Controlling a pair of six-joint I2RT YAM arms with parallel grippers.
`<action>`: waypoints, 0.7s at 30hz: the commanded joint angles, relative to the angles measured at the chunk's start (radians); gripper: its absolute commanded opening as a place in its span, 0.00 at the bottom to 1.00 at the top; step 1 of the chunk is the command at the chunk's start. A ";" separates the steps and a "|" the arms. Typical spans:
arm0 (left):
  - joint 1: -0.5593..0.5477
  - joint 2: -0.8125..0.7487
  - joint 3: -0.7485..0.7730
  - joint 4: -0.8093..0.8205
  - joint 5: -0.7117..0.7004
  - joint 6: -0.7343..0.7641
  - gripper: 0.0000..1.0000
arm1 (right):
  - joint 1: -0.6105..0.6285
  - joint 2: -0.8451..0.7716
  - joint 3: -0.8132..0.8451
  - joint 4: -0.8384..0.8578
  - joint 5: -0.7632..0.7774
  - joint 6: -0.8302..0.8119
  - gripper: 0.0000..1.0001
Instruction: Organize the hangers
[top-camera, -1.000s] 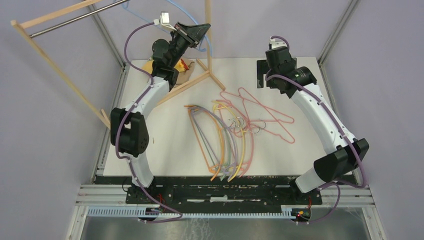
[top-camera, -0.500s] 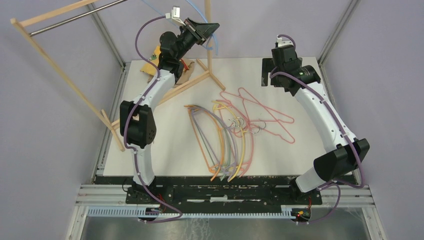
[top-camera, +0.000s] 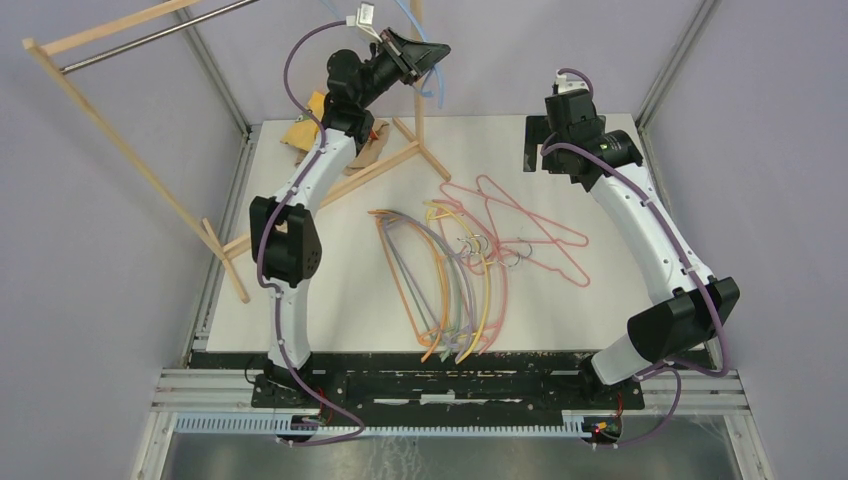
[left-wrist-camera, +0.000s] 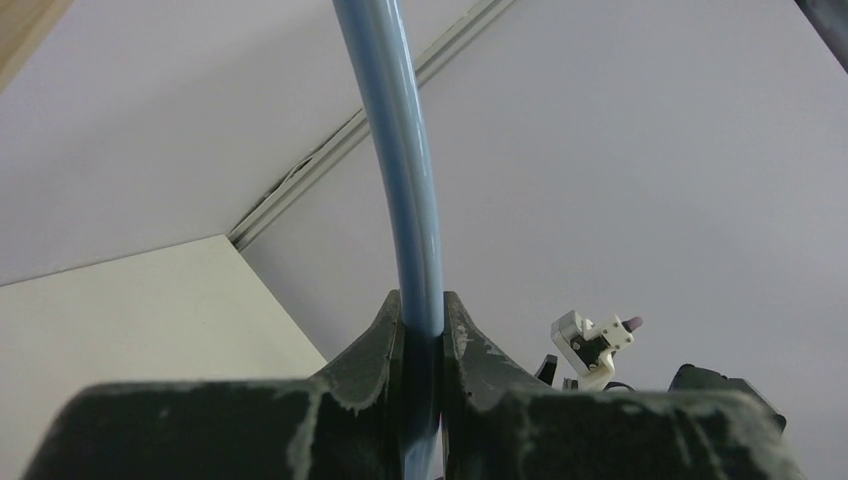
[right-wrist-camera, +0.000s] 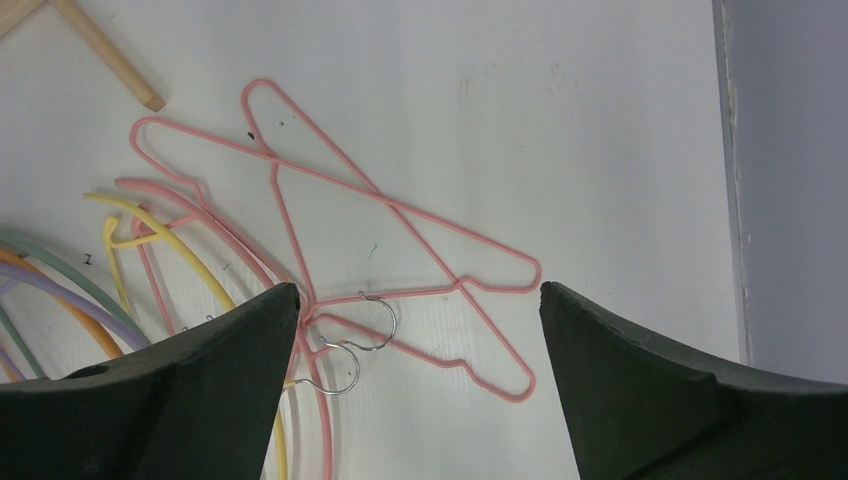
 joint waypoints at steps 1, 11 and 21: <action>-0.009 0.033 0.011 -0.141 0.063 -0.062 0.22 | -0.007 -0.017 0.009 0.023 0.000 0.013 0.99; -0.006 -0.001 0.012 -0.124 0.064 -0.037 0.65 | -0.007 -0.019 -0.001 0.018 -0.010 0.013 1.00; 0.017 -0.096 -0.038 -0.269 0.007 0.129 0.99 | -0.008 -0.038 -0.022 0.028 -0.036 0.004 1.00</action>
